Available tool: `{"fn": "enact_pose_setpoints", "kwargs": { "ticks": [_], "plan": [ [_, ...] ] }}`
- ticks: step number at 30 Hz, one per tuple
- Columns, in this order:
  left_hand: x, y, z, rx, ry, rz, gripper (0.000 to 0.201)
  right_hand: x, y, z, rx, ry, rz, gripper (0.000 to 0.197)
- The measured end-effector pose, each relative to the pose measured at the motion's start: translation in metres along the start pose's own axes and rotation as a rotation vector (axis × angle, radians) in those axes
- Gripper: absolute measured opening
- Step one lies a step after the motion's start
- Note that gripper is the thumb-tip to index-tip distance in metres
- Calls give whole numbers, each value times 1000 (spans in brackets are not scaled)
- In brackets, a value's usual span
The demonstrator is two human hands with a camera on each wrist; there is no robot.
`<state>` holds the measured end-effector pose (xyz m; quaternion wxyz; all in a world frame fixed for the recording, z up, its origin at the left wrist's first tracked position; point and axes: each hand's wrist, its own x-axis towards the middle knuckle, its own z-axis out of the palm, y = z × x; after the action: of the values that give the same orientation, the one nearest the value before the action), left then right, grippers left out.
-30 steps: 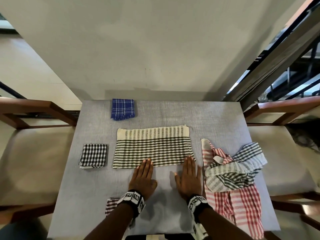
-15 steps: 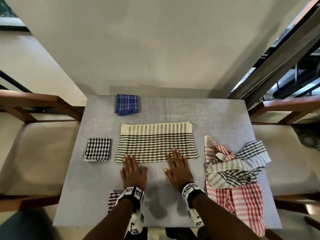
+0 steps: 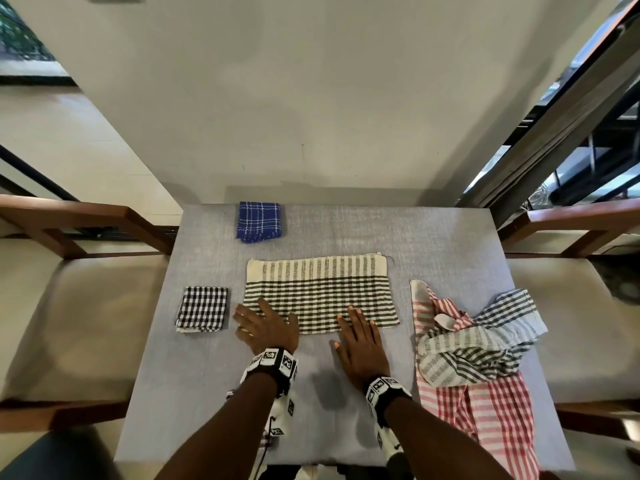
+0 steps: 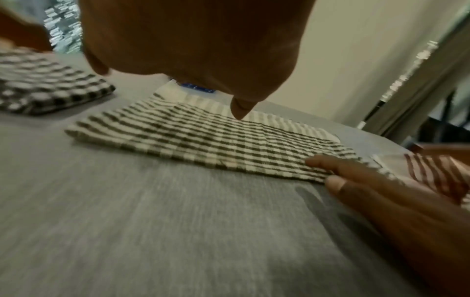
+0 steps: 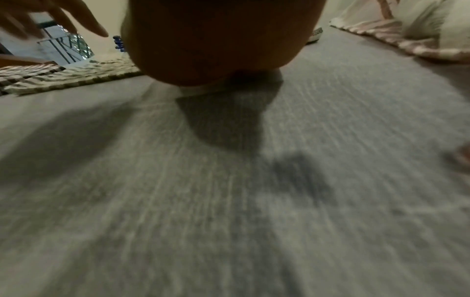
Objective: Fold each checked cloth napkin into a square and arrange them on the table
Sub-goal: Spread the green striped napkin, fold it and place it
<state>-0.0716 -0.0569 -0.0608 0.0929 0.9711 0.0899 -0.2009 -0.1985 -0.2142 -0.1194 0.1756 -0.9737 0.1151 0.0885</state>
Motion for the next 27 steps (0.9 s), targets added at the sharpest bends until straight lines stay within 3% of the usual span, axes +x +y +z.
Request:
{"fn": "enact_pose_setpoints", "kwargs": {
  "ticks": [5, 8, 13, 15, 19, 21, 25, 27],
  "plan": [
    [26, 11, 4, 150, 20, 542, 75, 34, -18, -7, 66, 83, 35, 61],
    [46, 23, 11, 232, -19, 694, 68, 72, -36, -9, 44, 63, -16, 59],
    [74, 13, 26, 223, -26, 698, 65, 100, -38, -5, 39, -32, -77, 67],
    [79, -1, 30, 178, -26, 709, 65, 93, -19, -2, 42, 18, -75, 70],
    [86, -20, 29, 142, 19, 734, 66, 77, 33, -10, 54, 193, 216, 68],
    [85, -22, 31, 125, 41, 710, 66, 74, 44, -13, 55, 206, 259, 68],
    [84, -19, 30, 138, 53, 702, 68, 85, 23, -12, 90, 240, 388, 70],
    [83, -17, 31, 127, 59, 668, 70, 92, 10, -16, 98, 257, 371, 70]
  ]
}}
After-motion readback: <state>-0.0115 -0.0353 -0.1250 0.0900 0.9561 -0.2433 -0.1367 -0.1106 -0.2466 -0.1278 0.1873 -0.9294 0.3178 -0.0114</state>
